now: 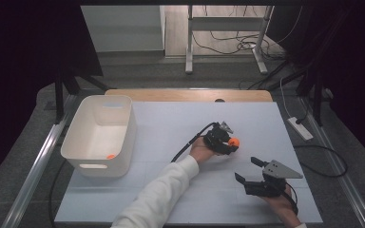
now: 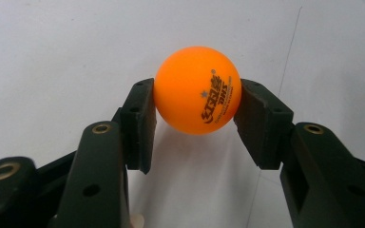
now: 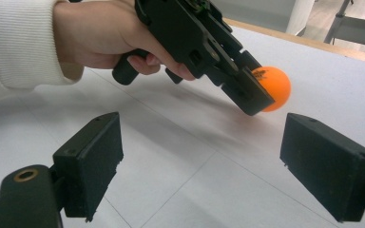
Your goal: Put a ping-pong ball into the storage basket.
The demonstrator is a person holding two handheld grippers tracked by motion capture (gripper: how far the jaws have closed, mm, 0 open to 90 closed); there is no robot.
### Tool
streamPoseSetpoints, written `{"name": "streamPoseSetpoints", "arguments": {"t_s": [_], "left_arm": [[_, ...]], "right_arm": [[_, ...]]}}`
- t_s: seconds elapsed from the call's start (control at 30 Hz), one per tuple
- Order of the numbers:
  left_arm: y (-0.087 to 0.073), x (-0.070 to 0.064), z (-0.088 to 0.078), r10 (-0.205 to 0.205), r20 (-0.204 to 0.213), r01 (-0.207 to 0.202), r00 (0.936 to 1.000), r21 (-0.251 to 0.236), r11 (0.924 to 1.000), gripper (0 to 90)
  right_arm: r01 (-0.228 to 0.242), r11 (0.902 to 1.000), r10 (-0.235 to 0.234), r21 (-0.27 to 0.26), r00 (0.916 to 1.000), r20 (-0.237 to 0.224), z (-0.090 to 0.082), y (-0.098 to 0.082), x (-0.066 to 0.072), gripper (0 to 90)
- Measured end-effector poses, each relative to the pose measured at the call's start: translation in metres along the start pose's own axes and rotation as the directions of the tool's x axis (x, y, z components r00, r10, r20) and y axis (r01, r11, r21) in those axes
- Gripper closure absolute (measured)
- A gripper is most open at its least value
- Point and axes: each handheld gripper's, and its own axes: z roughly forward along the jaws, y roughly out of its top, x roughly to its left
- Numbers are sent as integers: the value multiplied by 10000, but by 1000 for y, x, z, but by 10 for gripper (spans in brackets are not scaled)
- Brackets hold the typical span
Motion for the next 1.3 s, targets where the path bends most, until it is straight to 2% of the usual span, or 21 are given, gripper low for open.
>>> {"name": "streamPoseSetpoints", "arguments": {"t_s": [0.1,0.33,0.6,1.0,1.3], "left_arm": [[-2,-1,-5,-28,-111,27,9999,-146,9999,505],[-11,1,-17,-148,-235,145,9996,-137,9998,505],[-16,-1,-32,-77,-453,64,9989,-287,9996,505],[-22,-5,-51,-4,-439,-14,9990,-424,9991,504],[-26,-5,-60,-211,-389,187,9990,-608,9980,504]], "right_arm": [[21,10000,-21,18,10000,16,0,0,0,141],[52,10000,-52,78,10000,79,1,0,0,142],[69,10000,-70,67,9999,116,1,0,0,142],[96,9999,-97,83,9999,117,2,0,1,142],[108,9999,-109,96,9999,128,2,0,1,142]]}}
